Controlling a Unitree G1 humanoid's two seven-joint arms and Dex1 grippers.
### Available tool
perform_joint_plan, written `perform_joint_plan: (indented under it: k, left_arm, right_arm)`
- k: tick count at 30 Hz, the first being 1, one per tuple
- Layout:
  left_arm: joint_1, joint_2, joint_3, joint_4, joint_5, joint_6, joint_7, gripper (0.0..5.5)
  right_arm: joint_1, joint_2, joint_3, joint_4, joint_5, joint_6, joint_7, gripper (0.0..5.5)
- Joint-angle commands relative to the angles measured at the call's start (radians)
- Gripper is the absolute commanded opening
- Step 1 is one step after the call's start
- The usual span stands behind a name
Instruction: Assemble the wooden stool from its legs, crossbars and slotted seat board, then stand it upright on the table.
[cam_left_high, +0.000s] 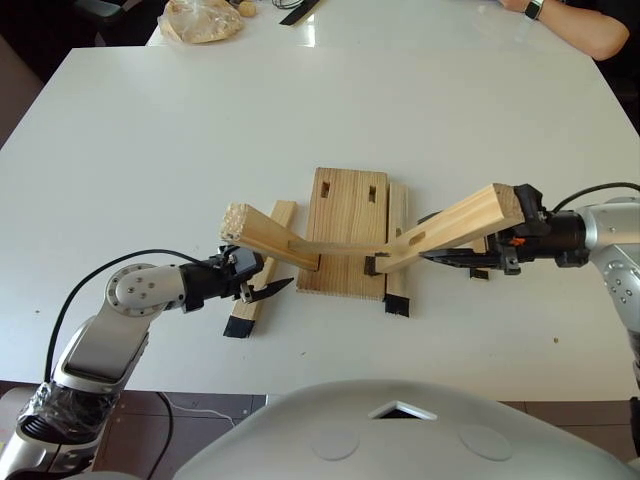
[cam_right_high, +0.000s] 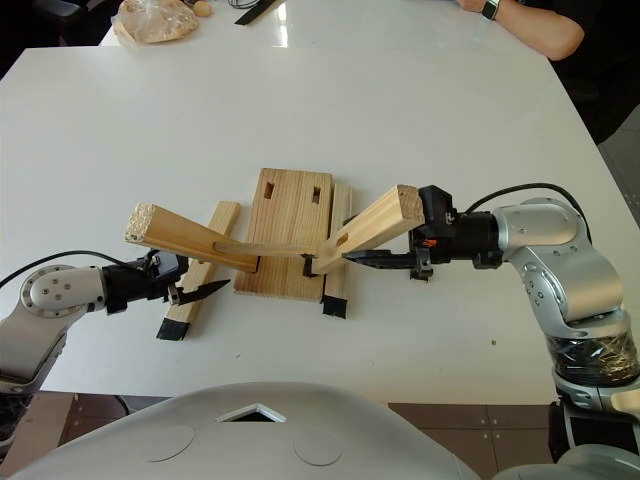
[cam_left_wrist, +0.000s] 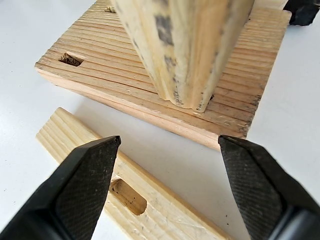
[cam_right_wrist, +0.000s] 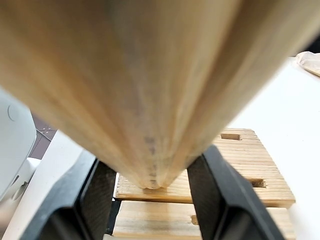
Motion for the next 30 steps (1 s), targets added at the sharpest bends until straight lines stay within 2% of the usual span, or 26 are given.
perform_joint_plan:
  k: [1, 15, 20, 30]
  left_arm:
    - [-0.007, -0.004, 0.005, -0.013, -0.012, 0.013, -0.003, 3.61]
    - [0.039, -0.035, 0.004, -0.083, -0.029, 0.05, 0.028, 3.61]
    - [0.024, -0.044, -0.003, -0.102, -0.036, 0.068, 0.026, 3.61]
    - [-0.032, -0.066, -0.039, -0.09, -0.026, 0.081, 0.034, 3.61]
  right_arm:
    - [-0.008, 0.002, 0.025, -0.008, -0.019, -0.013, -0.008, 2.01]
    - [-0.002, -0.085, 0.09, 0.055, -0.171, -0.085, -0.035, 2.01]
    - [-0.015, -0.117, 0.101, 0.052, -0.129, -0.027, -0.023, 2.01]
    - [-0.162, -0.101, 0.232, 0.157, -0.166, -0.032, 0.044, 2.01]
